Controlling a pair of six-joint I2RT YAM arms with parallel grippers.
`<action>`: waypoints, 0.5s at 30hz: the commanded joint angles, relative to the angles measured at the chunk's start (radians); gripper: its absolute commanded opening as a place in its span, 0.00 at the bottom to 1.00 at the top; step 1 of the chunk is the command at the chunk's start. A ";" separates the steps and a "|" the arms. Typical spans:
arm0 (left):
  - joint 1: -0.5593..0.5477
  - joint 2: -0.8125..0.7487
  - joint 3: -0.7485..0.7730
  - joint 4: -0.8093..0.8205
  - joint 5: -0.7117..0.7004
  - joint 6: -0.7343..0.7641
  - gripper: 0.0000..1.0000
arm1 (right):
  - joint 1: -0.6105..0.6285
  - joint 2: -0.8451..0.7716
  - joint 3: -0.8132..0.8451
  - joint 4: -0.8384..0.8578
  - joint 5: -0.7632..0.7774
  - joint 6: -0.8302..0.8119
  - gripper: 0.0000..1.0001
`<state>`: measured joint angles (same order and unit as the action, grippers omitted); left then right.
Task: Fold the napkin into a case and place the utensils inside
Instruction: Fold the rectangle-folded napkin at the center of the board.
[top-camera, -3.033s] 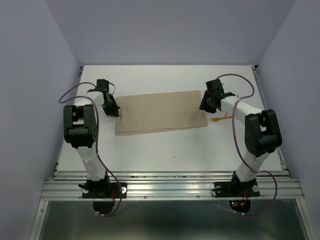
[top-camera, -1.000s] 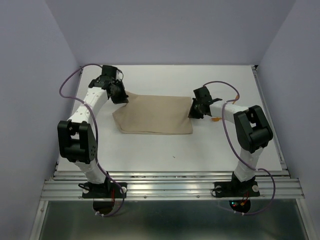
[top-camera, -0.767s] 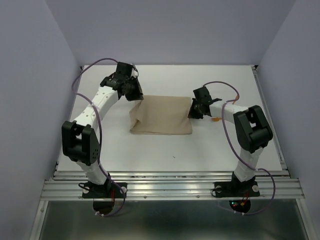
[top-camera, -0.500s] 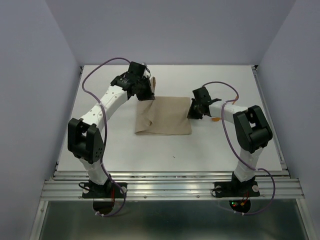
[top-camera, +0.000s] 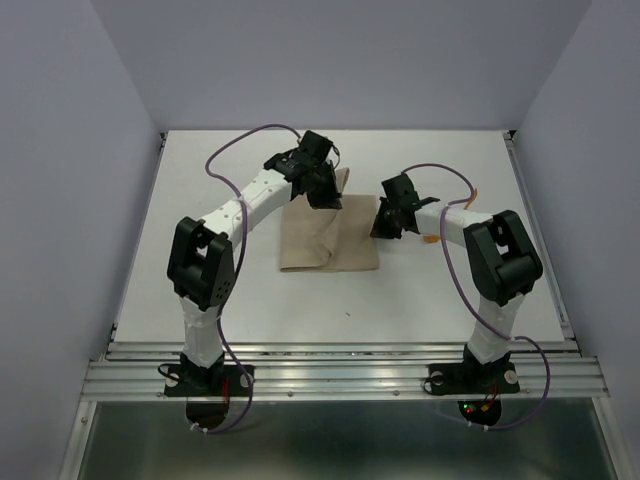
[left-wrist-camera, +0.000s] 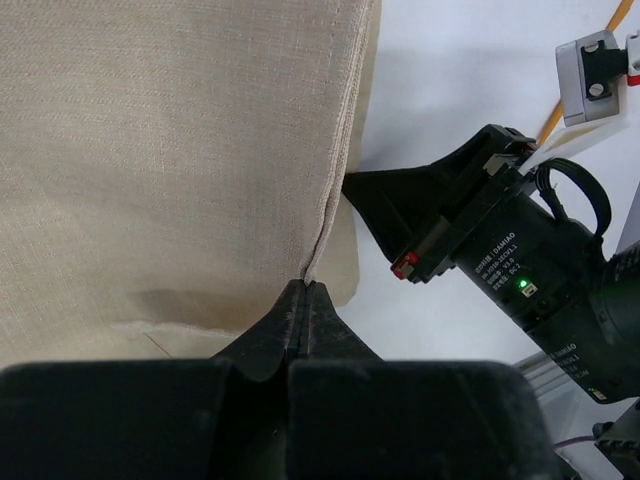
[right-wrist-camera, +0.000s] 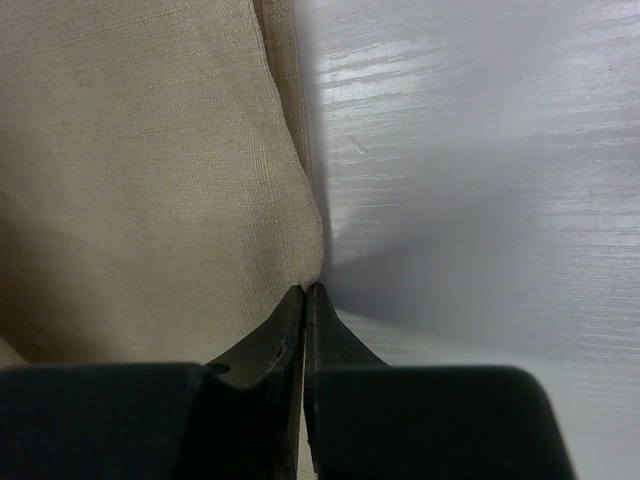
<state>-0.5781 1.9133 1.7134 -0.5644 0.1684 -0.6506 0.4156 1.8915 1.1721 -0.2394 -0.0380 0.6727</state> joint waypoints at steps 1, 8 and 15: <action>-0.022 0.033 0.054 0.040 0.005 -0.046 0.00 | 0.020 0.026 0.020 -0.003 -0.017 0.011 0.03; -0.045 0.145 0.132 0.040 0.040 -0.078 0.00 | 0.020 0.020 0.006 -0.001 -0.013 0.013 0.03; -0.054 0.231 0.213 0.012 0.043 -0.113 0.00 | 0.020 0.015 0.001 -0.001 -0.013 0.013 0.04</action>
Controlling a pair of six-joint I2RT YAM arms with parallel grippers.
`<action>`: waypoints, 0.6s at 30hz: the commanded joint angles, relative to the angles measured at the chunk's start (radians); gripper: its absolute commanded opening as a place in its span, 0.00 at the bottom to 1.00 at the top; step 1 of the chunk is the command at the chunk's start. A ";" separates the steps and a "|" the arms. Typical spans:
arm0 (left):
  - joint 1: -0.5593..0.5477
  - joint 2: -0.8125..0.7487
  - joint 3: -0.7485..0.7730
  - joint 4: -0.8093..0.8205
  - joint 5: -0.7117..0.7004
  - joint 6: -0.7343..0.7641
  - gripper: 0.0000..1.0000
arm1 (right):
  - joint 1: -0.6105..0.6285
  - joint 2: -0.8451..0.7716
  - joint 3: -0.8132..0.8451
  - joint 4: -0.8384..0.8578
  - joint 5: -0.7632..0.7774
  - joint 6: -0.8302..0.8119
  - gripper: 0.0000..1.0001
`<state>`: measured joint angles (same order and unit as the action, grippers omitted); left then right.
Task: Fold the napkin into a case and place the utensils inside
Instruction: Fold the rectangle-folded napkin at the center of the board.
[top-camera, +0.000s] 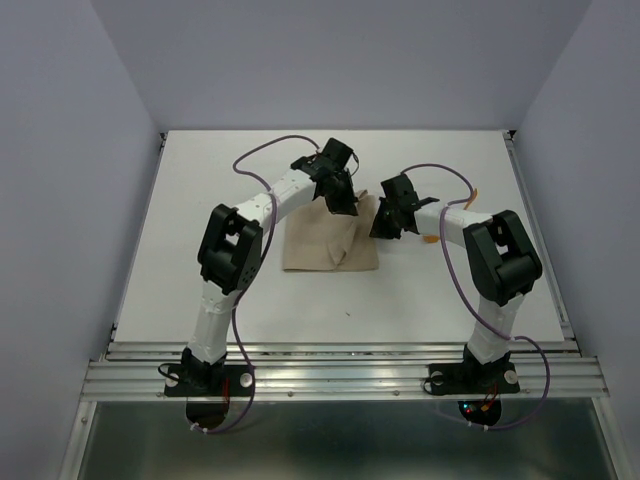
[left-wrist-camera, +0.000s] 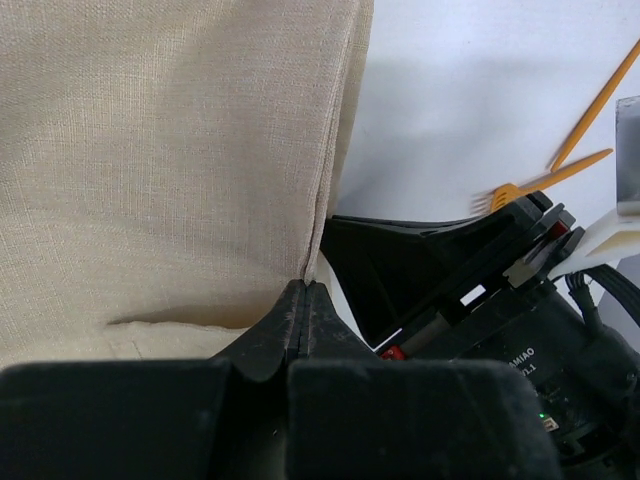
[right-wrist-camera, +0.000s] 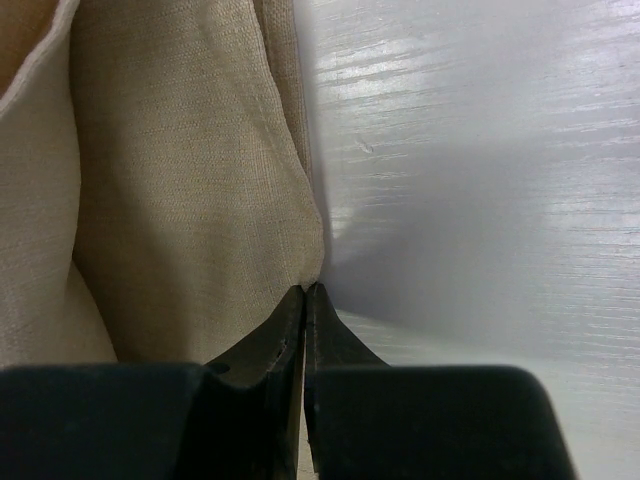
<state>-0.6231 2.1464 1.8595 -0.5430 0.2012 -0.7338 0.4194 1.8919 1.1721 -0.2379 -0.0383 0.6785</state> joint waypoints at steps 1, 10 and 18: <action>-0.010 0.006 0.069 -0.009 0.010 -0.036 0.00 | 0.016 0.015 0.000 -0.003 -0.014 0.009 0.04; -0.026 0.012 0.061 0.012 0.038 -0.045 0.00 | 0.016 0.013 -0.008 -0.003 -0.008 0.007 0.04; -0.033 0.041 0.067 0.018 0.063 -0.058 0.00 | 0.016 0.010 -0.008 -0.001 -0.009 0.009 0.04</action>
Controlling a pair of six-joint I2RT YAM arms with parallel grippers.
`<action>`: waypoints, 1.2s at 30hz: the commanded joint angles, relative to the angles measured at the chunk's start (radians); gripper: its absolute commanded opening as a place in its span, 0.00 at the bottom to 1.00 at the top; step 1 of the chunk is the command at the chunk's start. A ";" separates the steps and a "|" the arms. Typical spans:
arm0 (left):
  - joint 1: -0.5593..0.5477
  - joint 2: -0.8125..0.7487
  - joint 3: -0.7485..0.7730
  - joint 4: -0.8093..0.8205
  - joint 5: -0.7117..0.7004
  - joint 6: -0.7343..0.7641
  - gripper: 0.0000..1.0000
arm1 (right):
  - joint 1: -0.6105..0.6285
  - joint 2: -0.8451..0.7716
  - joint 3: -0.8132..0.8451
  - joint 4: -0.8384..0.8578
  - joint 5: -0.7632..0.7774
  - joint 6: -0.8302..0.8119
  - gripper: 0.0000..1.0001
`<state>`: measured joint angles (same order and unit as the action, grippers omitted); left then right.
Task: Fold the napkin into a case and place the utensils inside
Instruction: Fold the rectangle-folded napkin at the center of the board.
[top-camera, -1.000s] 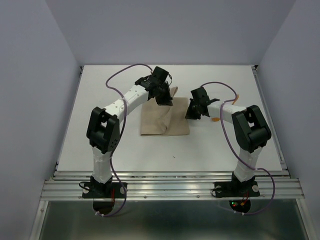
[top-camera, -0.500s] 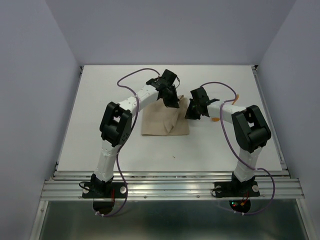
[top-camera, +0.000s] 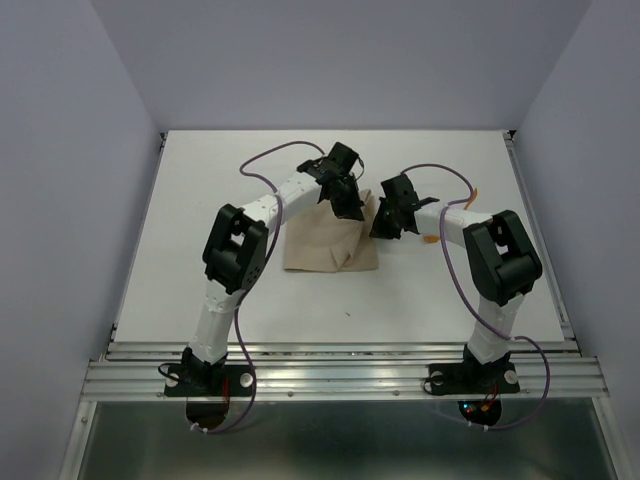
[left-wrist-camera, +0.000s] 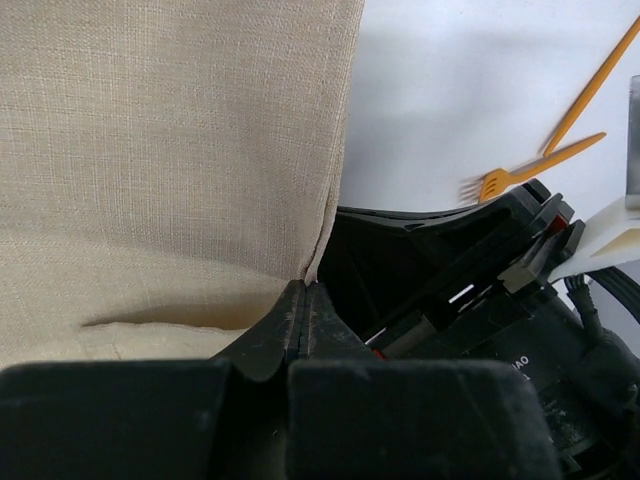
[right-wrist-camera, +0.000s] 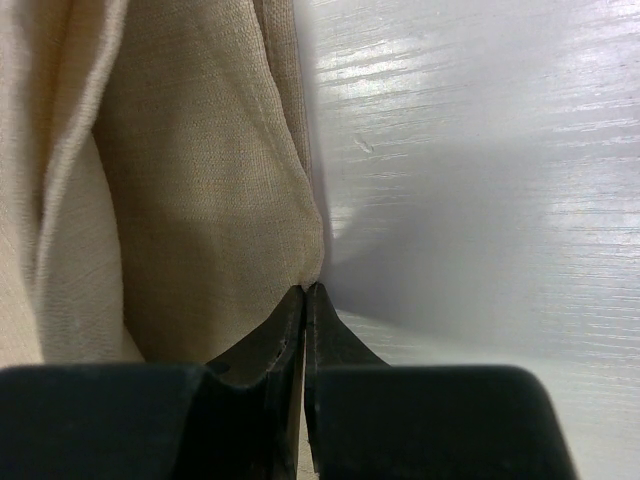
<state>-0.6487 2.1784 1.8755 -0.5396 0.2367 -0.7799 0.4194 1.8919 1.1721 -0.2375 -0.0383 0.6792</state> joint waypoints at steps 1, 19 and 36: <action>-0.009 0.014 0.054 0.015 0.029 -0.013 0.00 | 0.016 0.009 -0.009 -0.002 -0.006 0.008 0.04; -0.017 -0.003 0.093 -0.043 0.090 0.065 0.50 | 0.016 -0.033 -0.026 -0.020 0.034 0.010 0.17; 0.073 -0.290 -0.178 -0.002 0.032 0.154 0.42 | 0.028 -0.318 -0.121 -0.140 0.141 -0.040 0.24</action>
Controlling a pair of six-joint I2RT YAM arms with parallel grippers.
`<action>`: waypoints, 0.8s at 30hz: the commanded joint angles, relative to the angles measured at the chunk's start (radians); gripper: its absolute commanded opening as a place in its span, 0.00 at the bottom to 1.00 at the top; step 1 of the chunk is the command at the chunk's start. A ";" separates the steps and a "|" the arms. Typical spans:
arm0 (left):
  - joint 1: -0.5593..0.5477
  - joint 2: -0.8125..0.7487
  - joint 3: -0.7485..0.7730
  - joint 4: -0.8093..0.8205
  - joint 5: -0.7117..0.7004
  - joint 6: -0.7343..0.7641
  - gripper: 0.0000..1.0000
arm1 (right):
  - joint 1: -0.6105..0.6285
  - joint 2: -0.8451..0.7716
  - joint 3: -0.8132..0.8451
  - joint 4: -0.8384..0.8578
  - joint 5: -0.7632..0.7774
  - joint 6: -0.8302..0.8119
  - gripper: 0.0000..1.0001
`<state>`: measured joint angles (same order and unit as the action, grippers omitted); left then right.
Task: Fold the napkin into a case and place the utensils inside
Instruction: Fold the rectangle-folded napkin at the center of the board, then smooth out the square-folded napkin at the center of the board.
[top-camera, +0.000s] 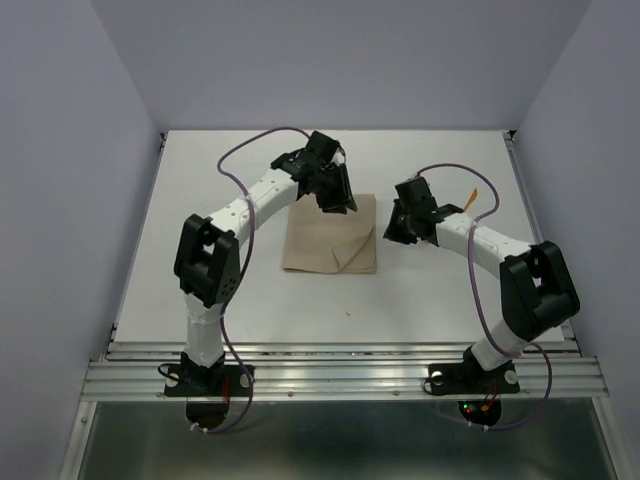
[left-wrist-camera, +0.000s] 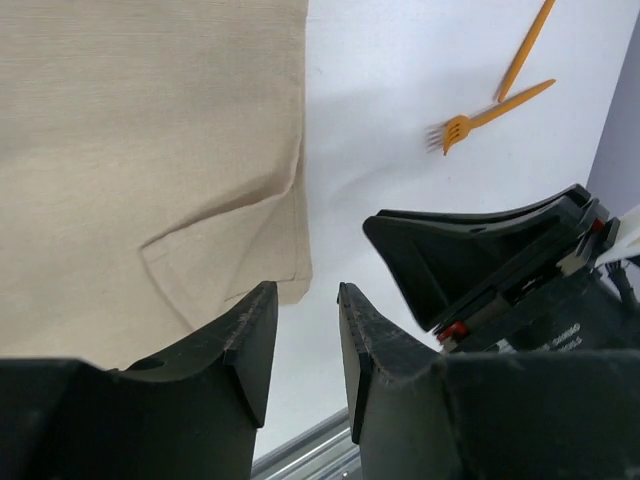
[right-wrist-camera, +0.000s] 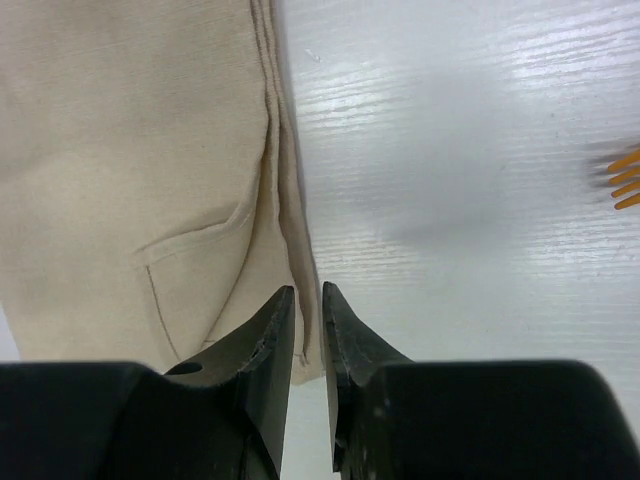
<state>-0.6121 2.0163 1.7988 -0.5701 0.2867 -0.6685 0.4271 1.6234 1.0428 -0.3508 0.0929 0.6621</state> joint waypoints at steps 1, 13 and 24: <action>0.049 -0.160 -0.136 0.035 -0.020 0.052 0.42 | 0.036 -0.054 0.019 -0.031 0.016 -0.027 0.24; 0.296 -0.375 -0.513 0.119 0.003 0.089 0.41 | 0.324 0.195 0.304 -0.161 0.183 -0.091 0.43; 0.380 -0.401 -0.569 0.119 0.009 0.113 0.41 | 0.386 0.437 0.517 -0.255 0.271 -0.137 0.43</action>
<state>-0.2436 1.6493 1.2564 -0.4622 0.2859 -0.5823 0.8070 2.0346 1.5017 -0.5564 0.3000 0.5453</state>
